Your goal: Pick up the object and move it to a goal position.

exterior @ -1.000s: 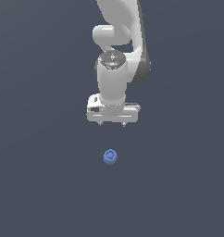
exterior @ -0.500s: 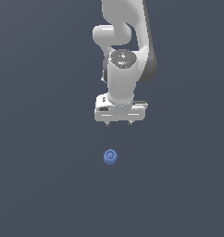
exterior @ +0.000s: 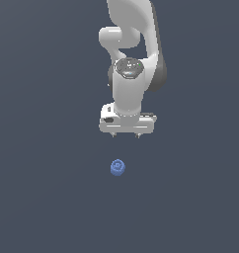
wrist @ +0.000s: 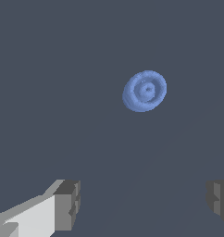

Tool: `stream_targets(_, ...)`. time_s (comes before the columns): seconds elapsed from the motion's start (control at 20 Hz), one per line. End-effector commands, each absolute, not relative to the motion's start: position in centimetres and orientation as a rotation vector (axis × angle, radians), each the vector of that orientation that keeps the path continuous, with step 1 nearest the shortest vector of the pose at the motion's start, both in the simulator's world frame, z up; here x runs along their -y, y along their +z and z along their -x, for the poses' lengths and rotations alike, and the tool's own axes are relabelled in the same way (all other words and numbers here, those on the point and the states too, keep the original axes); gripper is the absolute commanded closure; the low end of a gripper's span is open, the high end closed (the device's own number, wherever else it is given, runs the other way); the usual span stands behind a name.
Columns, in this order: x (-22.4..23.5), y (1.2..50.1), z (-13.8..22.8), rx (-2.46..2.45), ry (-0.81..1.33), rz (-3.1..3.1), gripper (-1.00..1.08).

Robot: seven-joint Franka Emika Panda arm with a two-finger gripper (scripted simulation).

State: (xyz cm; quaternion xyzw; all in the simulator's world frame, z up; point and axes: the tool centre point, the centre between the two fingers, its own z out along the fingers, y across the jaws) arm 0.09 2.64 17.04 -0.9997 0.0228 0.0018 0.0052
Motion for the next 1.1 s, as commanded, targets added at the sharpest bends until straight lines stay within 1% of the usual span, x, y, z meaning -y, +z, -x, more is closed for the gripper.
stream_targets(0.0,-2.4,16.6,-0.8,-0.133,0.006,3.128,-0.92)
stream_targets(0.65,-0.4,12.4,-6.1,-0.659,0.006,3.063,-0.92)
stream_targets(1.05,0.5,10.2,-8.2,-0.884,0.002,3.012,-0.92)
